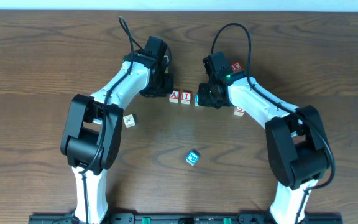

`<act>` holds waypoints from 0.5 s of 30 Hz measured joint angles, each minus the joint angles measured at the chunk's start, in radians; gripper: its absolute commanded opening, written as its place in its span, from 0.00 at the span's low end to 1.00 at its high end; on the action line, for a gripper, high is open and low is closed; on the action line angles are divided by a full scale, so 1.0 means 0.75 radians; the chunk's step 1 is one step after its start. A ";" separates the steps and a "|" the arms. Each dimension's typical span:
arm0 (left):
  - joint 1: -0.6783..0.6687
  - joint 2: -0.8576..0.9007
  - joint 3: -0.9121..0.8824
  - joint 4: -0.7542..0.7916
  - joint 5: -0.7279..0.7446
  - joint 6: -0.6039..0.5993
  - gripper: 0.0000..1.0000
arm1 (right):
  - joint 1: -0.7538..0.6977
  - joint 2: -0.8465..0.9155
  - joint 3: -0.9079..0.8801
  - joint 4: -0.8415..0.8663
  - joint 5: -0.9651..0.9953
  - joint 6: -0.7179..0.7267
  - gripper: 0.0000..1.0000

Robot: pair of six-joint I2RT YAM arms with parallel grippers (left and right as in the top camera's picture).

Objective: Spell out Ai2
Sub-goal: 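Move both grippers down to the ends of the A-I-2 row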

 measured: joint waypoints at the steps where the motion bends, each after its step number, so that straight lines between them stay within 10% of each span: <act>1: 0.000 0.000 0.000 -0.002 -0.001 0.000 0.06 | 0.000 0.000 0.000 0.000 0.000 0.000 0.01; 15: -0.001 0.000 -0.005 -0.002 -0.011 0.000 0.06 | 0.007 0.000 0.000 0.035 -0.004 0.000 0.02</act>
